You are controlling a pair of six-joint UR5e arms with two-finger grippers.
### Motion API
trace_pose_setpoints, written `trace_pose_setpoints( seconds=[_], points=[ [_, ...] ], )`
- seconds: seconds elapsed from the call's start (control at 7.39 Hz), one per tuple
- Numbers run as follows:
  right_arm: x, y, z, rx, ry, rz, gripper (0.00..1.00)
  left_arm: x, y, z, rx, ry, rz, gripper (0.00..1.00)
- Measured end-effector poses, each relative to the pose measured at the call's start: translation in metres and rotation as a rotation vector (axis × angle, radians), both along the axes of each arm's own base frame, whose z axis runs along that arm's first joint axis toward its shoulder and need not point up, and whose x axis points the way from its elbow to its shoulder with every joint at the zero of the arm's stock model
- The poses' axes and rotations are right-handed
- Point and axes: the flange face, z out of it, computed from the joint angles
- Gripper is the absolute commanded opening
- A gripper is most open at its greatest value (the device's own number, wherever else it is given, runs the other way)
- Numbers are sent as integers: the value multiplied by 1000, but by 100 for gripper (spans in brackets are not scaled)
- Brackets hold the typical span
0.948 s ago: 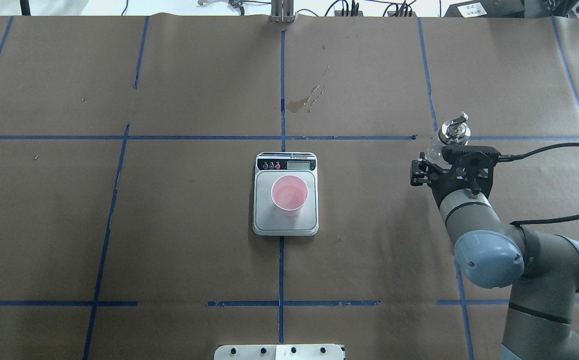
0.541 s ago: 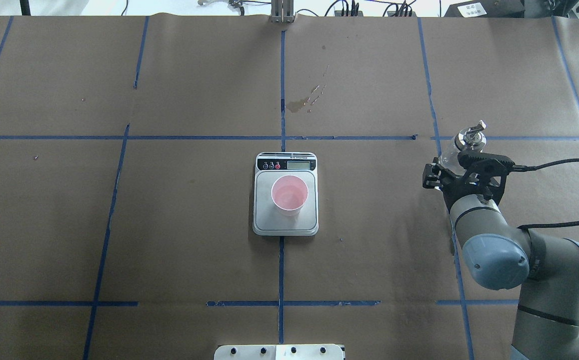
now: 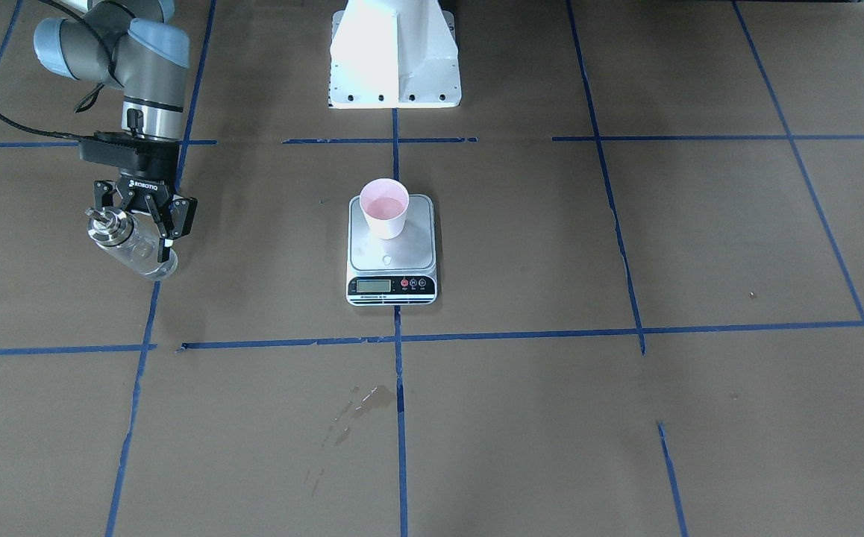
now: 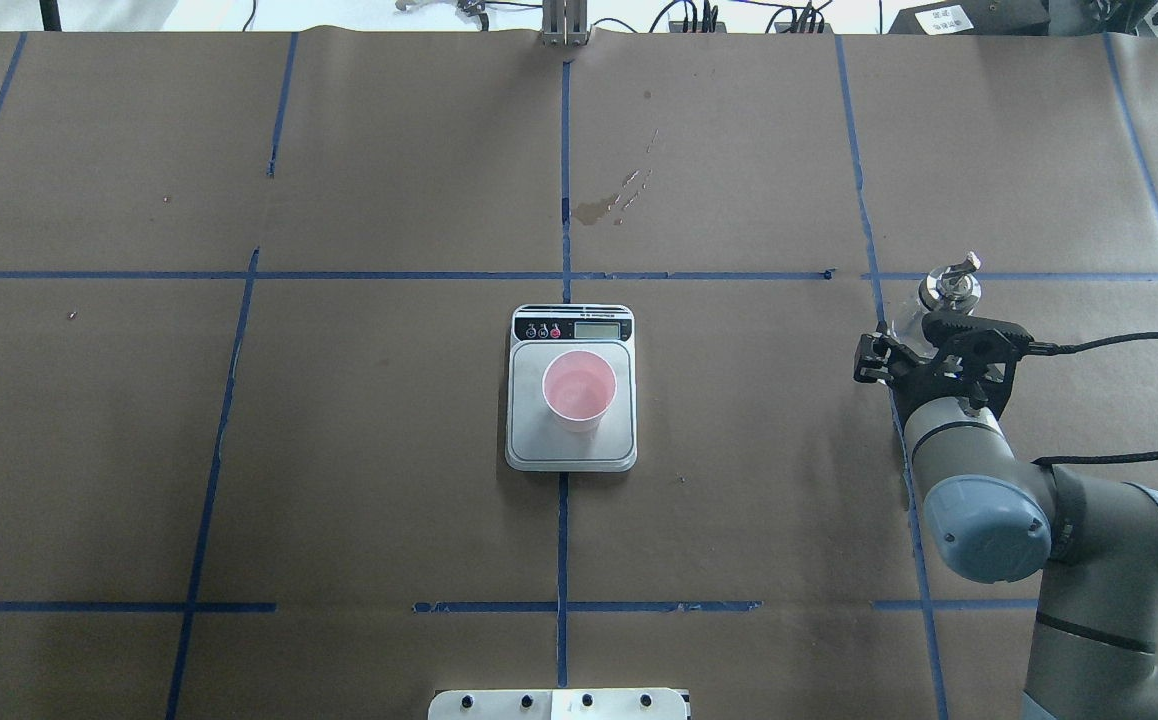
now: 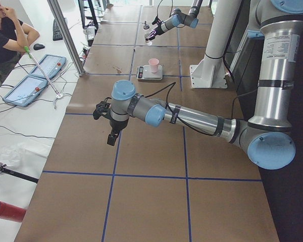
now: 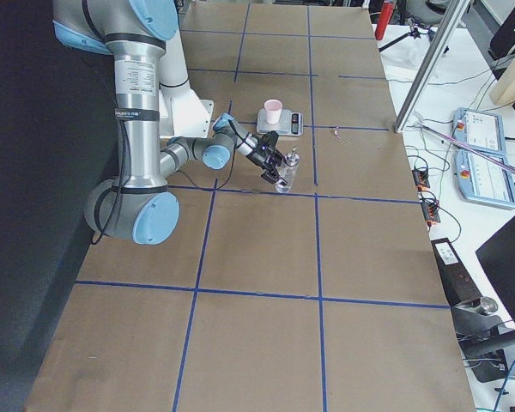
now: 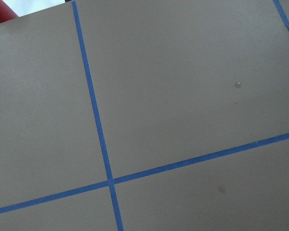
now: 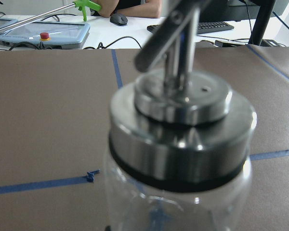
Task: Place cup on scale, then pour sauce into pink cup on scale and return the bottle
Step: 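Lower the dispenser to its original spot with the right gripper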
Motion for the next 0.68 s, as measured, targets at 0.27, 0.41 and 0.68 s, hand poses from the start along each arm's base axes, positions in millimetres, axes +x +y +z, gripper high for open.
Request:
trace_pose_setpoints(
  seconds=[0.27,0.41,0.68],
  points=[
    [-6,5,6,2,15,-8,0,0,0,0,0,0,0,100],
    [-7,5,7,2,18,-10,33,0,0,0,0,0,0,100],
    [-7,6,7,1,17,-12,75,0,0,0,-1,0,0,100]
  ],
)
